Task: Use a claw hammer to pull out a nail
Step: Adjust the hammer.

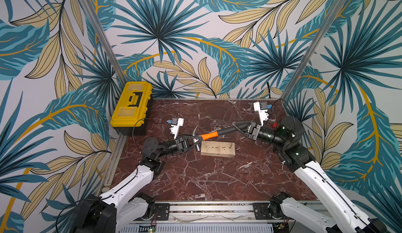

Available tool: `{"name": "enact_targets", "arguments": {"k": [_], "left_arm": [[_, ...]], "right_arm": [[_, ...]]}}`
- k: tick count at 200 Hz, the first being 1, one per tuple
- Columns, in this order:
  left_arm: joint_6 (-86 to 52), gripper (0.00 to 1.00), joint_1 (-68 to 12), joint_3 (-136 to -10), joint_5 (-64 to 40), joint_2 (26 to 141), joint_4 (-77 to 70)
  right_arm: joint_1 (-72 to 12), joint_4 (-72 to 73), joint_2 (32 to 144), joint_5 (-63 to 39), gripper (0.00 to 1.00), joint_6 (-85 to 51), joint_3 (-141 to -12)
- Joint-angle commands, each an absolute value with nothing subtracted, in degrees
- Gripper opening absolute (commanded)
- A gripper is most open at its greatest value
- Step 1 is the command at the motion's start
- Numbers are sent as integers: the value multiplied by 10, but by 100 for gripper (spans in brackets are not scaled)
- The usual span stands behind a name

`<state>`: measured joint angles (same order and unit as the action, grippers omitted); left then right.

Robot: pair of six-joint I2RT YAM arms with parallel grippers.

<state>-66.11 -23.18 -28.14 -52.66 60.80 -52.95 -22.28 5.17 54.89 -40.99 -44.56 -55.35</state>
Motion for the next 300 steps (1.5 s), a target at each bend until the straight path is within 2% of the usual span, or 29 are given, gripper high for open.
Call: {"name": "enact_targets", "arguments": {"k": [1,26,65,87,115,139,147,154,166,191,210,252,282,300], "left_arm": [[-669,0,-240,-321,-486,628,-526],[-673,0,-235,-325,-490,637,-526],[-678,0,-217,-329,-499,644,-526],[-681,0,-212,-332,-506,648,-526],[-686,0,-210,-331,-508,655,-525],[-693,0,-208,-332,-509,670,-524],[-698,9,-208,-334,-512,678,-525],[-701,21,-208,-334,-512,686,-525],[-704,24,-206,-335,-515,700,-524],[-699,44,-198,-329,-516,725,-520],[-678,50,-189,-323,-511,729,-486],[-588,54,-187,-333,-500,723,-367],[-472,53,-194,-386,-465,721,-183],[-440,50,-200,-407,-460,733,-142]], "right_arm": [[-253,80,563,-549,30,-464,-537],[-253,70,568,-564,39,-462,-534],[-253,30,568,-575,36,-436,-533],[-253,10,572,-567,26,-424,-538],[-253,15,574,-553,7,-424,-542],[-252,-32,570,-500,0,-388,-559],[-252,-43,567,-480,0,-379,-564],[-252,-46,564,-464,0,-373,-566],[-252,-50,556,-434,0,-365,-571],[-249,-98,532,-347,0,-339,-587],[-248,-142,509,-287,0,-321,-596],[-248,-300,479,-145,0,-263,-657],[-248,-427,500,-78,0,-225,-718],[-248,-478,519,-44,0,-214,-748]]}}
